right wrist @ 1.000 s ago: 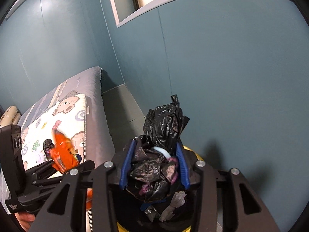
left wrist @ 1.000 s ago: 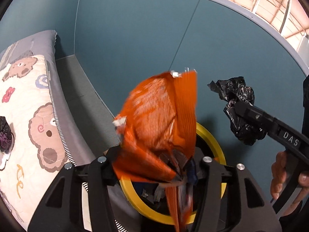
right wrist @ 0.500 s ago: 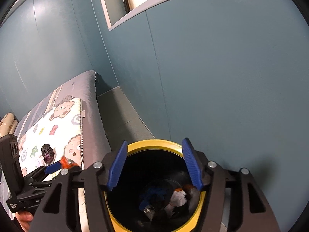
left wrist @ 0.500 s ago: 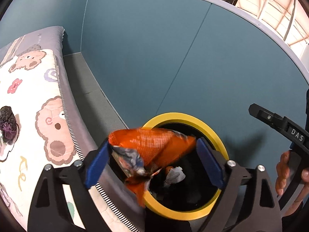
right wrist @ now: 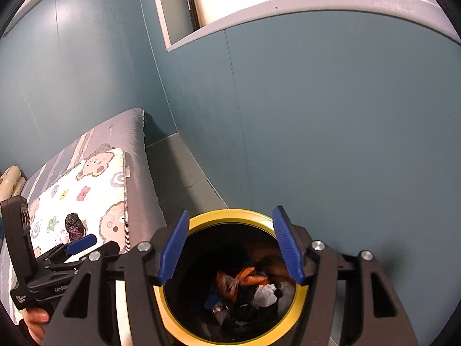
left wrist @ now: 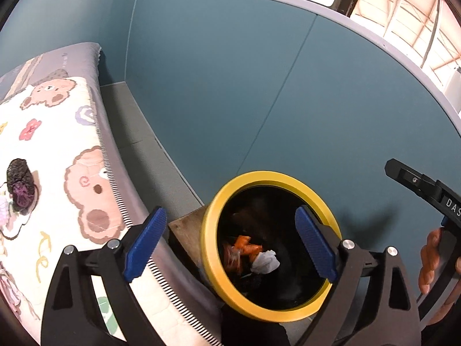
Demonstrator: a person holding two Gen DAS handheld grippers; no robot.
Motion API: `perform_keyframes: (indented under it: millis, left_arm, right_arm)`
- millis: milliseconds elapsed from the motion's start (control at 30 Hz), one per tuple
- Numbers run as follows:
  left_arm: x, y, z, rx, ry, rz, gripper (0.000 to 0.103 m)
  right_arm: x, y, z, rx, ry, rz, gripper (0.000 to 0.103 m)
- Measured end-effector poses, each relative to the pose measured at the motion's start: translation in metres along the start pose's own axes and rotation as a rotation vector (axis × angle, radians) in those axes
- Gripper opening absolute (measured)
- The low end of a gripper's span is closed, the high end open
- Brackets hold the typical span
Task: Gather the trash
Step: 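Move both open tools back over the trash on the bed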
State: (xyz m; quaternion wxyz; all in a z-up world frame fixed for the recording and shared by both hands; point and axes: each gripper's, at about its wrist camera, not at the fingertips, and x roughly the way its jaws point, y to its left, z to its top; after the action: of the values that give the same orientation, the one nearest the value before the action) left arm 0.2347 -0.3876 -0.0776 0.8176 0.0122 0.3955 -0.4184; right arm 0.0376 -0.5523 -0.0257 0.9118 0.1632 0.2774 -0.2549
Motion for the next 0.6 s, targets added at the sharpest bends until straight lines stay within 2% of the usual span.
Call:
perform_keyframes:
  millis: [200,300,500,600]
  left_arm:
    - [-0.025,0.02,-0.004,-0.022,-0.035,0.062,0.091]
    - [-0.036,0.037,-0.005,-0.035,-0.046,0.092,0.091]
    - [-0.066,0.094,-0.008,-0.098,-0.068,0.18,0.092]
    - [-0.091,0.132,-0.021,-0.143,-0.077,0.237,0.092]
  right_arm:
    - [-0.001,0.025,0.002,-0.038,0.002,0.027,0.058]
    - [-0.002,0.042,0.001,-0.059,-0.001,0.053,0.063]
    - [0.007,0.084,-0.002,-0.114,0.018,0.116,0.064]
    - [0.013,0.11,-0.004,-0.141,0.029,0.155,0.064]
